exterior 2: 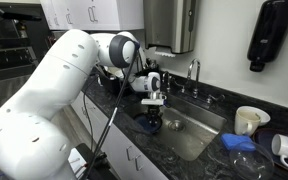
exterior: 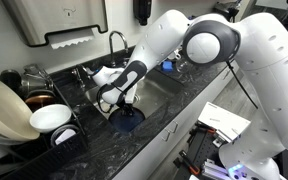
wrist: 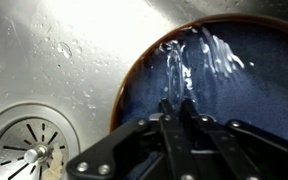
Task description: Remove the fork from the sink and put it on the dish rack
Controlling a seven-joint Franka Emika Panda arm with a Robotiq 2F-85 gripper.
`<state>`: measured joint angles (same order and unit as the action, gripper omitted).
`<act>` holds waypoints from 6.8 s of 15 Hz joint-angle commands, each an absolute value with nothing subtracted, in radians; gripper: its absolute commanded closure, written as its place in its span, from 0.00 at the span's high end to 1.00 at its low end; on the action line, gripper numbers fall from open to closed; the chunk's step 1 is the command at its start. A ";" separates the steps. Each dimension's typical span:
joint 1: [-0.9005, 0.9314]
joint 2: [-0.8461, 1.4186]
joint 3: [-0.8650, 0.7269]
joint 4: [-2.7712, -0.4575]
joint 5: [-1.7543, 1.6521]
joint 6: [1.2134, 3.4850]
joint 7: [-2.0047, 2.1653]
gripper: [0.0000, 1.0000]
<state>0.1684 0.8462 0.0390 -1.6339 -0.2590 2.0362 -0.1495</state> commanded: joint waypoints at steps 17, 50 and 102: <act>-0.021 0.735 0.116 -1.756 -0.125 2.181 -0.392 0.04; -0.414 0.480 0.578 -2.137 0.150 2.929 -0.859 0.04; -0.778 0.809 1.467 -2.084 -0.003 2.652 -1.148 0.04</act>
<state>-0.8073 0.7886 1.4942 -2.1074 0.0085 2.6921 -1.1442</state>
